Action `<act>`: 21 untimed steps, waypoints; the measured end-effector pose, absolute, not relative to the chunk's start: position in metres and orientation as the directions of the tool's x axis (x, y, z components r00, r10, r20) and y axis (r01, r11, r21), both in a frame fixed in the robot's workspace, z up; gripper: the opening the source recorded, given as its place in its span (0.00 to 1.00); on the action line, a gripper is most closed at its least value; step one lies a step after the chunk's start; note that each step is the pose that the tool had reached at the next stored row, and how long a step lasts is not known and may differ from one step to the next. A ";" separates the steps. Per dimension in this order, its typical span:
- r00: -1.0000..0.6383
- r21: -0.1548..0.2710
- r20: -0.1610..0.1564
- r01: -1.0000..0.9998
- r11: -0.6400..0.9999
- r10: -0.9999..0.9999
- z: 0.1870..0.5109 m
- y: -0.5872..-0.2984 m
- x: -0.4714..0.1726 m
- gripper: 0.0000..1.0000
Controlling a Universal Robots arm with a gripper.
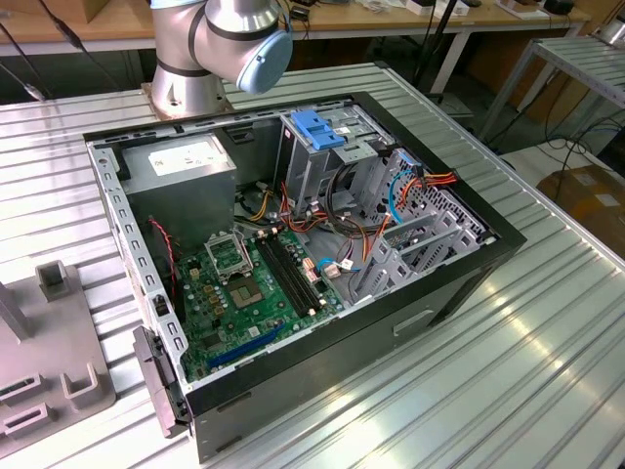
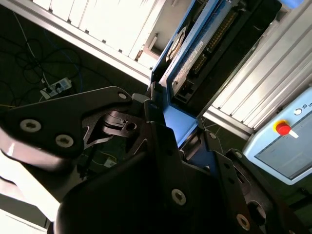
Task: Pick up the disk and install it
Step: 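Pick up the disk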
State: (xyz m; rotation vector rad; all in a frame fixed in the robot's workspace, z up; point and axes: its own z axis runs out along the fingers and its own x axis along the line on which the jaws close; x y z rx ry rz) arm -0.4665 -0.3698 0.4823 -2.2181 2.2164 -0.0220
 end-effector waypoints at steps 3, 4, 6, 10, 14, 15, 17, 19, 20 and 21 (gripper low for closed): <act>0.001 -0.014 0.006 -1.000 -0.001 -1.000 0.485 -0.370 -0.466 0.37; 0.001 -0.014 0.006 -1.000 -0.001 -1.000 0.486 -0.370 -0.466 0.37; 0.001 -0.014 0.006 -1.000 -0.001 -1.000 0.489 -0.370 -0.466 0.37; 0.001 -0.014 0.006 -1.000 -0.001 -1.000 0.495 -0.370 -0.466 0.37; 0.001 -0.014 0.006 -1.000 -0.001 -1.000 0.502 -0.370 -0.466 0.37; 0.001 -0.014 0.006 -1.000 -0.001 -1.000 0.505 -0.370 -0.467 0.37; 0.001 -0.014 0.006 -1.000 -0.001 -1.000 0.508 -0.370 -0.466 0.37; 0.001 -0.014 0.006 -1.000 -0.001 -1.000 0.510 -0.370 -0.466 0.37; 0.001 -0.014 0.006 -1.000 -0.001 -1.000 0.511 -0.370 -0.466 0.37; 0.001 -0.014 0.006 -1.000 -0.001 -1.000 0.512 -0.370 -0.467 0.37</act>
